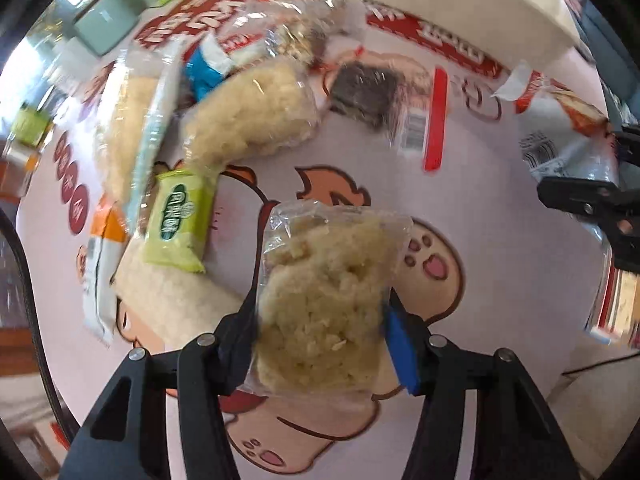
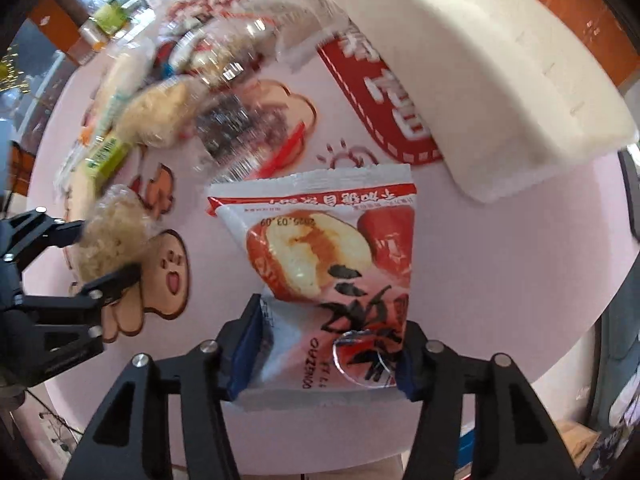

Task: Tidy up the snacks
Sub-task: 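Carry both bags over the white tray and open both tools to drop them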

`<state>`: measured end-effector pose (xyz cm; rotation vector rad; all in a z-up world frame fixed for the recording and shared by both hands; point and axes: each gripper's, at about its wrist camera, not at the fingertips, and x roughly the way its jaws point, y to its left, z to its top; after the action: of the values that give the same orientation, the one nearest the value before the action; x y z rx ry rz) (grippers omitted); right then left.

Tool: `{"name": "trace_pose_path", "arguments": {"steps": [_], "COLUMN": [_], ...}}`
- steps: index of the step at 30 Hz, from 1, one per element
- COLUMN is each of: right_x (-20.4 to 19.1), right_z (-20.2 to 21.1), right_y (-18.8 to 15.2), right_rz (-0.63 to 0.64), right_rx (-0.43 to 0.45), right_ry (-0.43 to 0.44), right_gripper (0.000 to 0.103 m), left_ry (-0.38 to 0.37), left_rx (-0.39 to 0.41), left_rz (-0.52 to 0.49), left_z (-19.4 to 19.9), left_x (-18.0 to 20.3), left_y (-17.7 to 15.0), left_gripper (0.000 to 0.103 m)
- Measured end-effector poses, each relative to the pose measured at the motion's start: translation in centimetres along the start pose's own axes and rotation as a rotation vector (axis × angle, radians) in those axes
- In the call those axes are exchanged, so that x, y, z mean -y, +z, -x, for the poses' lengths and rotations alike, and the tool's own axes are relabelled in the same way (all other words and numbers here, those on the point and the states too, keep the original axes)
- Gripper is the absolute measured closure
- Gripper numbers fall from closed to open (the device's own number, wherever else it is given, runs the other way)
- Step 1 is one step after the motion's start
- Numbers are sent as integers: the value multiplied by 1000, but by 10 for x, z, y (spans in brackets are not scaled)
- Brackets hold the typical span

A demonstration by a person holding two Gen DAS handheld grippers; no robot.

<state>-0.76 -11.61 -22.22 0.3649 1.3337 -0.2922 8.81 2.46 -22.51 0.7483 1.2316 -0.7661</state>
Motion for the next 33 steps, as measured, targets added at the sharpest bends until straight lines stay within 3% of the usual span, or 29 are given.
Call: {"name": "trace_pose_path", "arguments": {"steps": [5, 9, 15, 21, 25, 29, 30, 33], "right_x": [5, 31, 108, 181, 205, 222, 225, 235], "right_z": [53, 102, 149, 150, 129, 109, 105, 99], "right_y": [0, 19, 62, 120, 148, 162, 164, 168], "right_rz": [88, 87, 12, -22, 12, 47, 50, 64], "right_rx": [122, 237, 351, 375, 358, 335, 335, 329], "right_ry": [24, 41, -7, -59, -76, -92, -95, -53], "right_gripper": [48, 48, 47, 44, 43, 43, 43, 28], "left_ry": [-26, -18, -27, 29, 27, 84, 75, 59], "left_rx": [160, 313, 446, 446, 402, 376, 375, 372], "left_rz": [112, 197, 261, 301, 381, 439, 461, 531], "left_z": [67, 127, 172, 150, 122, 106, 105, 106], "left_x": [9, 23, 73, 113, 124, 121, 118, 109], "left_y": [18, 55, 157, 242, 269, 275, 274, 269], "left_gripper": [47, 47, 47, 47, 45, 9, 7, 6]}}
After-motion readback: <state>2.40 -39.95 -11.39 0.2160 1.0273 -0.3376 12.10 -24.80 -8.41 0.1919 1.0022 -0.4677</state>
